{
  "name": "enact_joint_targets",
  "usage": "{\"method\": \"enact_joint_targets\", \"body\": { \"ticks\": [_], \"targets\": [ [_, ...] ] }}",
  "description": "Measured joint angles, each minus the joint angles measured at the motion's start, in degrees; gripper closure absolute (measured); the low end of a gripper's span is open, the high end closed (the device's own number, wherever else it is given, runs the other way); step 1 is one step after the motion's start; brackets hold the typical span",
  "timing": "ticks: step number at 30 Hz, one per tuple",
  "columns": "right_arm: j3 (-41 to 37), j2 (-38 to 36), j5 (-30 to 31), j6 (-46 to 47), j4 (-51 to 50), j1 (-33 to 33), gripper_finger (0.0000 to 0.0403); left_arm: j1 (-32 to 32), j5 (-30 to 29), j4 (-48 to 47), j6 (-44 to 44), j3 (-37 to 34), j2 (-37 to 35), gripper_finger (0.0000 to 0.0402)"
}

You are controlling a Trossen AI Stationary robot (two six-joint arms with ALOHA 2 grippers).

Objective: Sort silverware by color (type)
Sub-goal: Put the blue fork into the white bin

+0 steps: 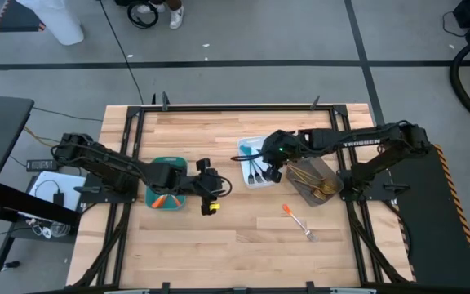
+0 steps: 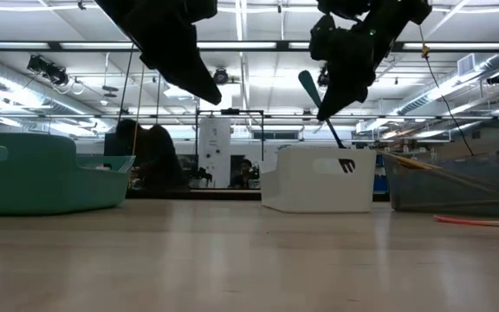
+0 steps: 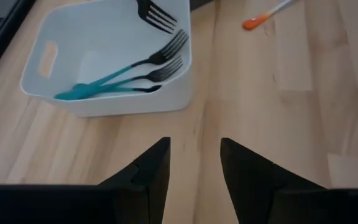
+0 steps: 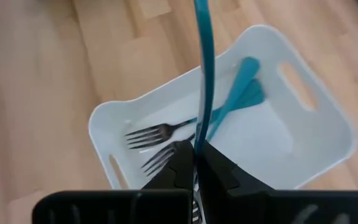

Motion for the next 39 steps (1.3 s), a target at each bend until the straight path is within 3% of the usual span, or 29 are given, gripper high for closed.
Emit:
{"method": "enact_joint_targets", "body": {
  "ticks": [6,17,29,39],
  "targets": [
    [2.26,4.54,-6.70,1.91,-2.66,-1.43,0.0392,-1.73,-0.01,0.02,-0.32,0.00,0.00,0.0253],
    [11.53,17.07,-10.57,-0.35,-9.14,-4.56,0.0384,-2.56,-0.02,-2.93,-2.88,0.00,0.00,0.0253],
    [12.21,17.89,-11.03,1.41,-9.71,-7.36,0.0381,-4.08,-0.03,-5.76,-2.86,0.00,0.00,0.0253],
    [12.10,17.89,-11.72,1.79,-12.83,-9.32,0.0346,-4.75,-0.03,-7.10,-2.84,0.00,0.00,0.0253]
  ]
}}
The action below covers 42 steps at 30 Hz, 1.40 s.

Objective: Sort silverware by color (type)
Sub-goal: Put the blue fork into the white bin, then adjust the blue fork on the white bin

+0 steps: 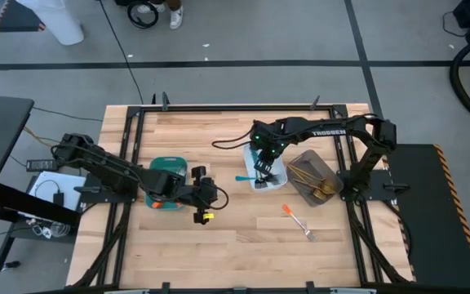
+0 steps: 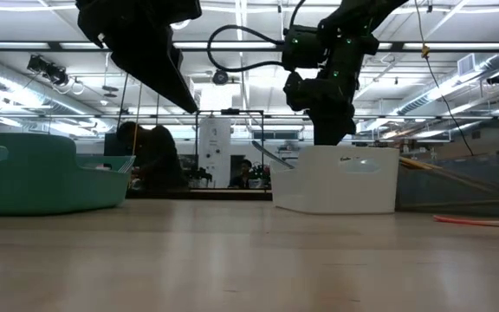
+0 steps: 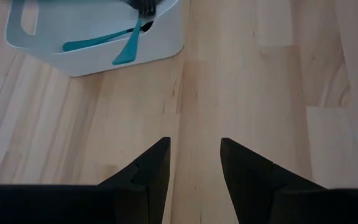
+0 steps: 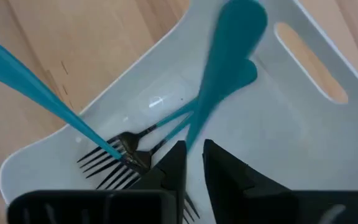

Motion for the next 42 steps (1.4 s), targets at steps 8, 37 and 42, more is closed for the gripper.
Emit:
{"method": "enact_joint_targets", "body": {
  "ticks": [8,37,42],
  "targets": [
    [1.50,-0.04,-3.32,-2.42,-0.48,-0.51,0.0284,-0.01,-0.01,-0.51,-0.03,0.00,0.00,0.0253],
    [-6.43,-0.04,6.23,-18.46,27.74,13.99,0.0177,-2.74,0.02,-6.04,-6.10,0.00,-1.55,0.0253],
    [-9.20,-0.04,7.35,-18.89,32.41,14.00,0.0175,-3.25,0.03,-6.07,-6.22,0.00,-1.55,0.0253]
  ]
}}
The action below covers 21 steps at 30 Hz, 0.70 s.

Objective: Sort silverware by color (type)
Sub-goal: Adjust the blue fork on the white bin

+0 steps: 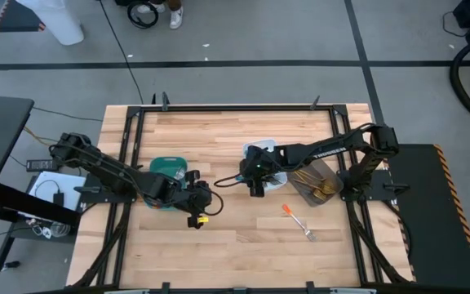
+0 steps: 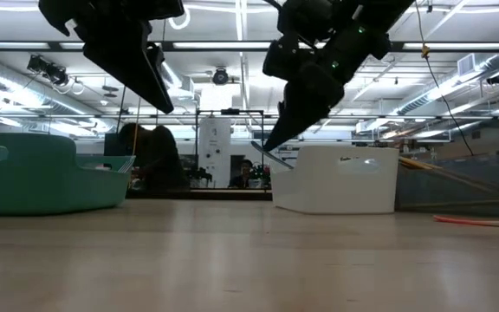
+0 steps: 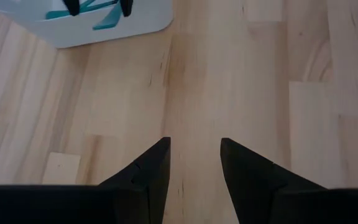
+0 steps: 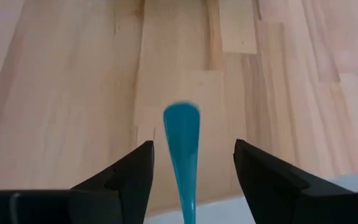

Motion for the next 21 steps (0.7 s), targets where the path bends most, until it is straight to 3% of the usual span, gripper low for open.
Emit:
{"method": "enact_joint_targets", "body": {
  "ticks": [15,21],
  "targets": [
    [0.05,6.60,1.93,-1.74,1.88,0.33,0.0201,-1.88,1.98,-1.98,-2.37,0.02,-4.98,0.0253],
    [0.09,6.49,1.95,-1.72,1.64,0.17,0.0239,-2.51,1.48,-2.21,-2.37,0.02,-5.88,0.0253]
  ]
}}
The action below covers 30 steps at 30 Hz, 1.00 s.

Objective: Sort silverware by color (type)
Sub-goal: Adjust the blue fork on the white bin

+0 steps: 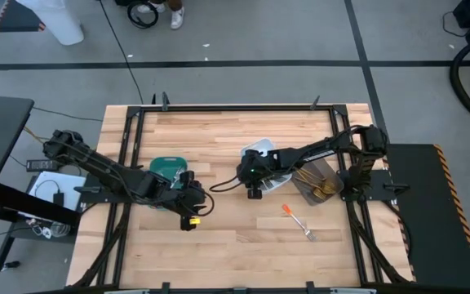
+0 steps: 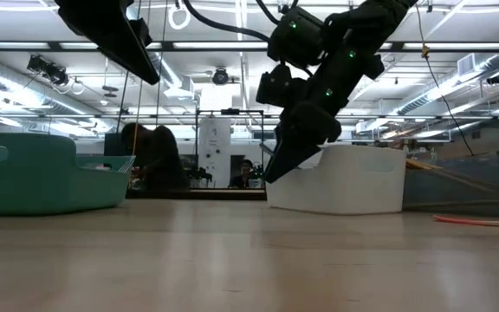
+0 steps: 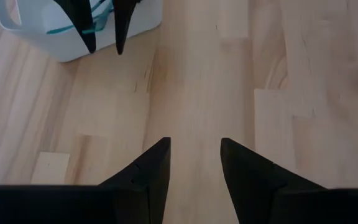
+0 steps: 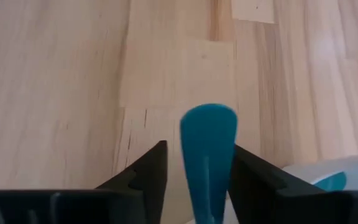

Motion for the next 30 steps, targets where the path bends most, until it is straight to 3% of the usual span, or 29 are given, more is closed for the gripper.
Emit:
{"method": "enact_joint_targets", "body": {
  "ticks": [10,17,30],
  "targets": [
    [0.01,-0.34,-0.03,2.63,-0.81,0.00,0.0337,0.00,0.00,0.03,0.10,0.00,0.00,0.0253],
    [0.11,-3.86,-0.31,4.13,-2.23,-0.08,0.0384,0.04,-0.02,-0.87,0.99,0.00,0.02,0.0253],
    [0.11,-10.62,1.29,8.26,-7.18,-2.72,0.0396,-0.97,-0.04,-0.50,5.15,0.00,0.04,0.0253]
  ]
}}
